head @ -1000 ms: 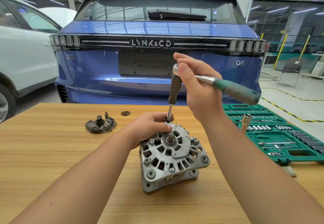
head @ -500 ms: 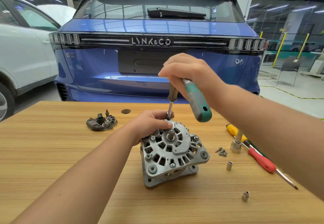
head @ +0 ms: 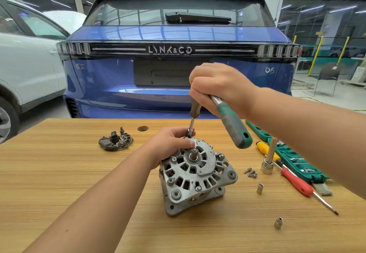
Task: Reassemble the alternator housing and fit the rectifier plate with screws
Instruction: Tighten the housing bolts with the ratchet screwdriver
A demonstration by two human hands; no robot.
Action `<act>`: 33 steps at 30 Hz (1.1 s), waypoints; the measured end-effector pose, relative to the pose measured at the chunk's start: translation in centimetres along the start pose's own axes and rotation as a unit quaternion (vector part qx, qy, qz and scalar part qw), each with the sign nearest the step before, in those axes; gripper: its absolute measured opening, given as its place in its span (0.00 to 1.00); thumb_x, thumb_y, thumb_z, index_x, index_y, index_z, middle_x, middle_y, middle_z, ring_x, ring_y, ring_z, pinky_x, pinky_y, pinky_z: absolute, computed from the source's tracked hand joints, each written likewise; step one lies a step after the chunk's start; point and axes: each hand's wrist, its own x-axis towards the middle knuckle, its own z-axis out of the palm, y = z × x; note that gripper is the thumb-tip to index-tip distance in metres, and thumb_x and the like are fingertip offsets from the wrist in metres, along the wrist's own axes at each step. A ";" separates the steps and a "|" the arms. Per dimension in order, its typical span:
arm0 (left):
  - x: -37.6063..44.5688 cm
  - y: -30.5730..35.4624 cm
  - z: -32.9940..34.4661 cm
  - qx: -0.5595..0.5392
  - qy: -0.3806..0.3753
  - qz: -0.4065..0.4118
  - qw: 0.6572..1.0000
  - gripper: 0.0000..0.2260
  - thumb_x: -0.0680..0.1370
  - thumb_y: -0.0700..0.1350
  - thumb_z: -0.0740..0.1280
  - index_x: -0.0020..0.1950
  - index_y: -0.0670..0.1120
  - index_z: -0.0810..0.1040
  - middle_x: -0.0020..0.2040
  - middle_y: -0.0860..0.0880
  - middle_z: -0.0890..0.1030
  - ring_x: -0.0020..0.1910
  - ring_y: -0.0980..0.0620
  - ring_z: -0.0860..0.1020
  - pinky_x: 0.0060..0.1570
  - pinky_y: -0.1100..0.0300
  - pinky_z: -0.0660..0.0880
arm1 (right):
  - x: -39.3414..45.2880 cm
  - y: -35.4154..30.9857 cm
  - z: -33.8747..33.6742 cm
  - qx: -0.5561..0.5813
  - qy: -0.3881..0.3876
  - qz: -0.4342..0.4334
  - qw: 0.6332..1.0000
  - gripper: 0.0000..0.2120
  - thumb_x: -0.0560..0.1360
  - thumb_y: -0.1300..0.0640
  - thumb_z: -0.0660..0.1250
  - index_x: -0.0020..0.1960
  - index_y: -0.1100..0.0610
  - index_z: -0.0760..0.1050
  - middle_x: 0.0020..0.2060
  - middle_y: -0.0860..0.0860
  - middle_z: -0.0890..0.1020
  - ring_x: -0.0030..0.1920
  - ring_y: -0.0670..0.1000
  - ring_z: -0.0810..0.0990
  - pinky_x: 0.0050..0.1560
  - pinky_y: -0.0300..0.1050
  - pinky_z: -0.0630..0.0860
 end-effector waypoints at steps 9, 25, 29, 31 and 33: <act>-0.7 0.5 0.5 -0.017 0.019 0.013 1.000 0.12 0.77 0.36 0.73 0.56 0.51 0.84 0.47 0.55 0.87 0.33 0.59 0.80 0.28 0.69 0.70 | 2.9 -2.7 0.3 -0.165 -0.120 0.233 0.951 0.10 0.82 0.53 0.56 0.42 0.52 0.67 0.37 0.49 0.70 0.34 0.57 0.67 0.37 0.50 0.59; -0.7 0.0 0.4 -0.021 0.004 0.027 0.999 0.12 0.78 0.40 0.73 0.57 0.55 0.85 0.45 0.50 0.86 0.26 0.62 0.76 0.26 0.71 0.70 | 1.8 0.0 -1.8 -0.049 -0.252 0.003 0.966 0.14 0.85 0.54 0.59 0.45 0.59 0.75 0.45 0.56 0.78 0.46 0.62 0.76 0.45 0.54 0.73; -0.5 -0.2 0.8 -0.038 0.028 0.013 0.999 0.13 0.77 0.39 0.74 0.56 0.56 0.84 0.48 0.52 0.88 0.42 0.54 0.85 0.46 0.56 0.81 | 2.4 -0.2 -1.3 -0.136 -0.238 0.154 0.949 0.13 0.83 0.50 0.56 0.41 0.51 0.66 0.40 0.49 0.73 0.41 0.61 0.75 0.35 0.47 0.62; -0.4 -0.4 0.9 -0.035 0.040 0.016 0.998 0.12 0.76 0.39 0.74 0.56 0.53 0.84 0.52 0.51 0.87 0.47 0.52 0.85 0.51 0.53 0.80 | 3.2 -1.1 -0.9 -0.156 -0.238 0.192 0.939 0.11 0.80 0.52 0.58 0.39 0.50 0.66 0.36 0.50 0.72 0.34 0.58 0.71 0.31 0.45 0.58; -0.4 -0.5 0.9 -0.033 0.045 0.017 0.998 0.11 0.76 0.39 0.74 0.55 0.54 0.84 0.51 0.54 0.87 0.48 0.52 0.85 0.52 0.52 0.80 | 4.2 -2.1 -0.4 -0.164 -0.239 0.226 0.930 0.10 0.77 0.55 0.60 0.37 0.52 0.66 0.33 0.50 0.69 0.30 0.53 0.66 0.30 0.43 0.57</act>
